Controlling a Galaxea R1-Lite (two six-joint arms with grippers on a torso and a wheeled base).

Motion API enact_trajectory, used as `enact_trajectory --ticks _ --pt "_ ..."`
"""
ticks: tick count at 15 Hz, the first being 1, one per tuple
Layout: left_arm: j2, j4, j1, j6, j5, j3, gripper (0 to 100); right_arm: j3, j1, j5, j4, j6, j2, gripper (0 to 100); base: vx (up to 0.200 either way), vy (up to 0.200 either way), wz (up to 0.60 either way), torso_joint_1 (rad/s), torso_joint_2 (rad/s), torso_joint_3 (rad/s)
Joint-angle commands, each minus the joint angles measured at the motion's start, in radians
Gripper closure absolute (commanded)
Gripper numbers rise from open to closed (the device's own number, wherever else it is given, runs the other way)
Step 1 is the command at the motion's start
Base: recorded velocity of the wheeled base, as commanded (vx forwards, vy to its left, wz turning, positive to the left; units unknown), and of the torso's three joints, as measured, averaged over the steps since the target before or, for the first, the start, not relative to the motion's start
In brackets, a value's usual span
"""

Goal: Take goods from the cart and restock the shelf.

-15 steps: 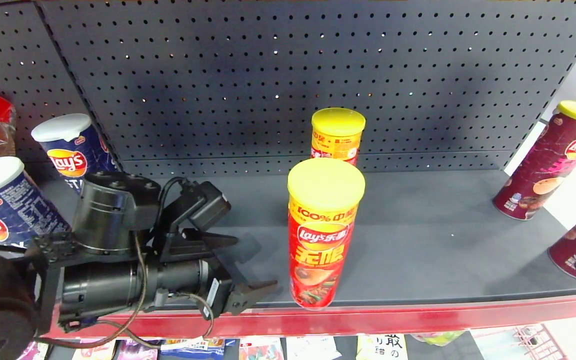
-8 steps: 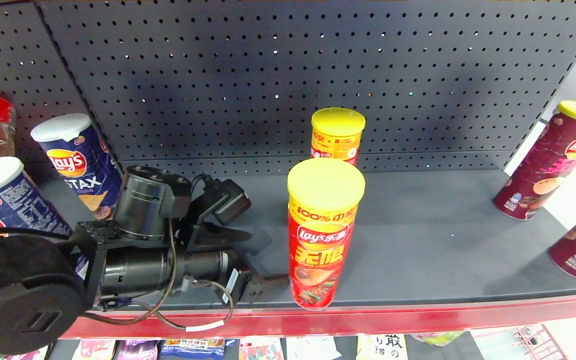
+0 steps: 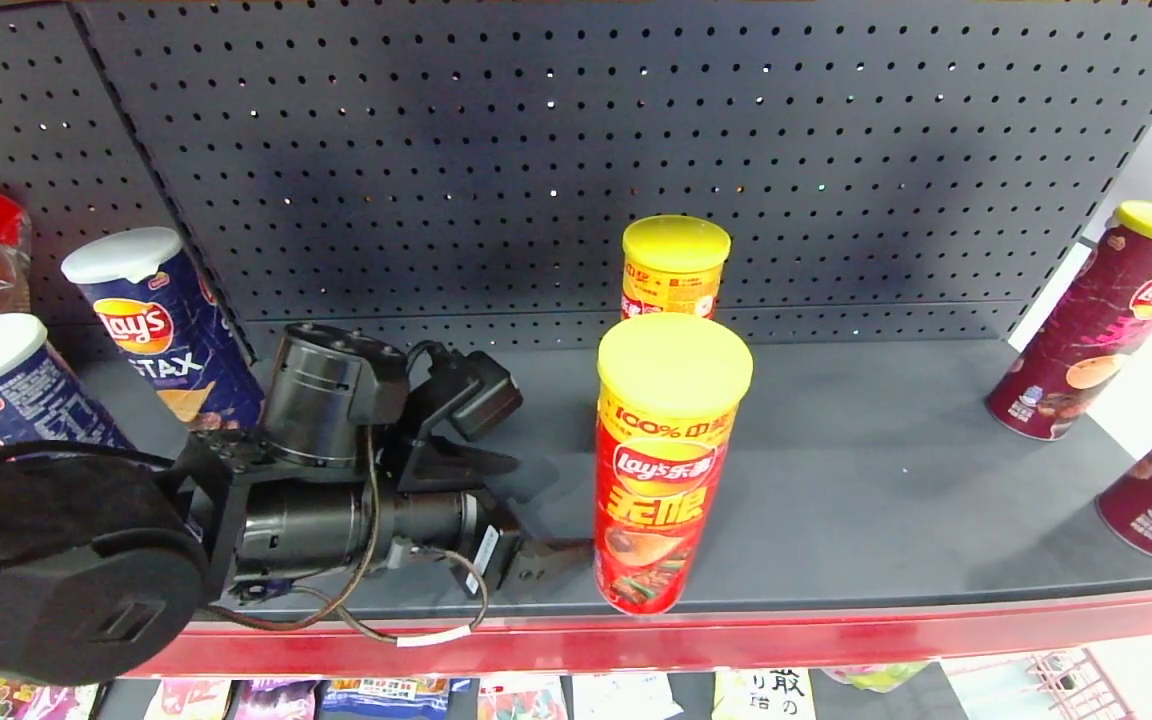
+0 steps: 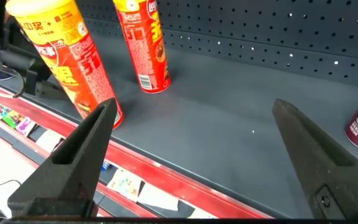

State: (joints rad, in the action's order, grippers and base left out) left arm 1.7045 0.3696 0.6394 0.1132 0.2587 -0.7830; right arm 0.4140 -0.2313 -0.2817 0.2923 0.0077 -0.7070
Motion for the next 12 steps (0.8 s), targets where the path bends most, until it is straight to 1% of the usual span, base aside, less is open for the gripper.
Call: enact_trajectory --ticks 1,2,3,5,9,12 --pt "-0.012 -0.001 -0.003 0.005 -0.001 0.036 0 0.002 0.0 -0.001 0.001 0.0 -0.003 0 0.0 0.0 0.0 0.0 0.0 0.0" --pt "-0.028 -0.001 -0.004 0.028 0.001 0.064 0 0.003 0.0 0.001 0.001 0.0 -0.003 0 0.0 0.0 0.0 0.0 0.0 0.0" --pt "-0.037 0.0 -0.004 0.042 0.002 0.082 0 0.005 0.0 -0.001 0.001 0.0 -0.005 0 0.0 0.0 0.0 0.0 0.0 0.0" --pt "-0.037 0.002 -0.004 0.042 0.004 0.077 0 0.008 0.0 -0.001 0.001 0.0 -0.006 0 0.0 0.0 0.0 0.0 0.0 0.0" --pt "0.0 0.002 0.0 0.042 0.005 0.022 0 0.015 0.0 0.001 0.001 0.0 -0.011 0 0.0 0.0 0.0 0.0 0.0 0.0" --pt "0.014 0.002 0.013 0.042 0.01 0.014 0 0.015 0.0 0.006 -0.001 0.0 -0.012 0 0.0 0.0 0.0 0.0 0.0 0.0"
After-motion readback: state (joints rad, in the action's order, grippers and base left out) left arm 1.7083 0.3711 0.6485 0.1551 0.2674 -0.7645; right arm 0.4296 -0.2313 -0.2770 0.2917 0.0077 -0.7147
